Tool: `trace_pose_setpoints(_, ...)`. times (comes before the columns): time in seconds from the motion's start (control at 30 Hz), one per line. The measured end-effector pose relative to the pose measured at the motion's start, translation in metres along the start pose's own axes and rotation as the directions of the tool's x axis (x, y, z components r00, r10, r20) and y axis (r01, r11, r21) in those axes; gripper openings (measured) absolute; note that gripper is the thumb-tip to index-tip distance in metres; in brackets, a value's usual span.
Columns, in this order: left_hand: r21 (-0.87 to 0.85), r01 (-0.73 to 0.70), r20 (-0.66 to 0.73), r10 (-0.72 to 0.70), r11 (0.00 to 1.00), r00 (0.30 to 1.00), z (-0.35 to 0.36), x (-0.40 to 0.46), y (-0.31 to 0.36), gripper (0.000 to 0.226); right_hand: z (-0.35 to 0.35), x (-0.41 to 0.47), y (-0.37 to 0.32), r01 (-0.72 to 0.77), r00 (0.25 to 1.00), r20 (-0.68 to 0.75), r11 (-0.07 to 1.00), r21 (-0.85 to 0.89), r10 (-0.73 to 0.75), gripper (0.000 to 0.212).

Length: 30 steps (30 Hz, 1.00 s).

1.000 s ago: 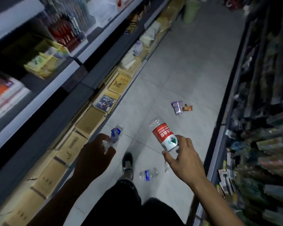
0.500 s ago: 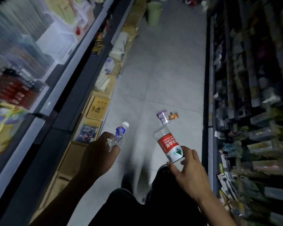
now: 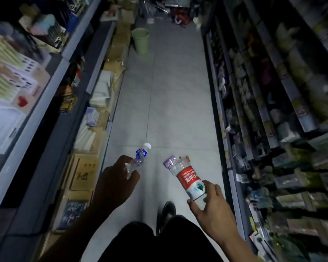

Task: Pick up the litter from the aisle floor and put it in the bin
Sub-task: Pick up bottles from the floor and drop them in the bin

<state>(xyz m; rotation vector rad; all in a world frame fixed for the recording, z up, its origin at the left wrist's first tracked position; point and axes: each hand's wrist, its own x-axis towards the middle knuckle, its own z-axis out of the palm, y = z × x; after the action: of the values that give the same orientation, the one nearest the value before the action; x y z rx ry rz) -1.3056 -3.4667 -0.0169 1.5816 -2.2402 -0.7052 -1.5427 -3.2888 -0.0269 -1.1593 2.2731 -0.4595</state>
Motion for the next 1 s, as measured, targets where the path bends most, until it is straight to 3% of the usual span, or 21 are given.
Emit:
trace_pose_setpoints(0.23, -0.024, 0.147, -0.022, -0.148, 0.989, 0.989, -0.008, 0.074, 0.009, 0.025, -0.031, 0.127, -0.047, 0.149, 0.988, 0.040, 0.988, -0.034, -0.148, 0.069)
trace_pose_setpoints(0.47, -0.048, 0.323, -0.053, -0.325, 0.945, 0.944, -0.037, 0.154, -0.027, 0.029, -0.032, 0.246, -0.117, 0.224, 0.973, 0.072, 0.974, -0.027, -0.221, 0.066)
trace_pose_setpoints(0.8, -0.073, 0.259, -0.041, -0.262, 0.963, 0.964, -0.078, 0.346, -0.089, 0.020, -0.022, 0.376, -0.211, 0.155, 0.988, 0.001, 0.987, -0.037, -0.155, 0.065)
trace_pose_setpoints(1.0, -0.115, 0.205, 0.016, -0.204, 0.972, 0.979, -0.088, 0.449, -0.086, 0.019, -0.024, 0.420, -0.227, 0.014, 1.000, -0.021, 0.999, -0.035, -0.014, 0.067)
